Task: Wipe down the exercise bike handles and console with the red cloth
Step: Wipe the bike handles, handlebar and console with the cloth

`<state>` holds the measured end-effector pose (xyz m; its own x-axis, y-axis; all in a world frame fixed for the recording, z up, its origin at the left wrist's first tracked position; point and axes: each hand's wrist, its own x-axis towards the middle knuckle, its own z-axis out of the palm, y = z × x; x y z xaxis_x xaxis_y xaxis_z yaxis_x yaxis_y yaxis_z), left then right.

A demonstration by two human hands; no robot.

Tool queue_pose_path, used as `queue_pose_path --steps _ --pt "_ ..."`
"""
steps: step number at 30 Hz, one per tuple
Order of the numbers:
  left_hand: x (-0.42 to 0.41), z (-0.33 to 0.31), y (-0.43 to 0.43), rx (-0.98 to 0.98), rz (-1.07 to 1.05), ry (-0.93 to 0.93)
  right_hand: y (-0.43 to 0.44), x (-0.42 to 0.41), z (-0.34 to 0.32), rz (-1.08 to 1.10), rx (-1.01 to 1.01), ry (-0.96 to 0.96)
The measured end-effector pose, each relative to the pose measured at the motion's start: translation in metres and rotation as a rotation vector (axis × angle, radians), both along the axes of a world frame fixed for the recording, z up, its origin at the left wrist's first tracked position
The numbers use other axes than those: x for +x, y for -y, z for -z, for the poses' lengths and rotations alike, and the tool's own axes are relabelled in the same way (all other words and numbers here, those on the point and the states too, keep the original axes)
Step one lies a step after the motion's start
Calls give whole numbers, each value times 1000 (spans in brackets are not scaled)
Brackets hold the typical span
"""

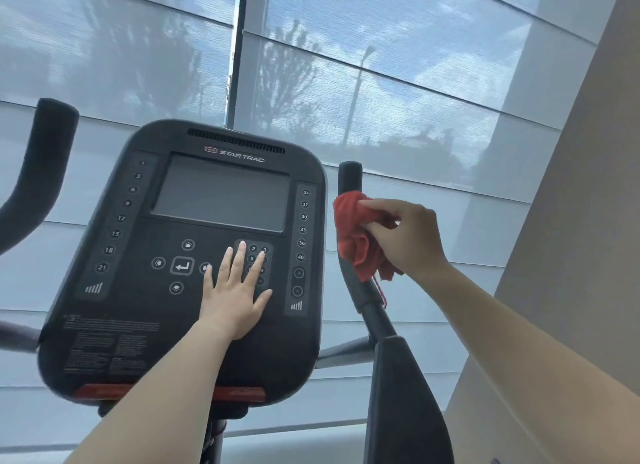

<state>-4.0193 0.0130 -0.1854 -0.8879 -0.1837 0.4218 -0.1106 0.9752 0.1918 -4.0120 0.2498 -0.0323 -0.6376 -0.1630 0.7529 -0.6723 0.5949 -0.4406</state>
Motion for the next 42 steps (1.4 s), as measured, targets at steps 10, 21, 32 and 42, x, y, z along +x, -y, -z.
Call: queue_pose_path --steps 10,21,32,42 --pt "-2 2 2 2 4 8 28 -22 -10 26 212 -276" --pt "-2 3 3 11 14 -23 -28 -9 41 -105 -41 183" --pt "4 -18 -3 91 -21 65 -59 -64 28 -324 -462 313" --pt "3 -118 -39 217 62 -126 -54 -133 6 -646 -484 366"
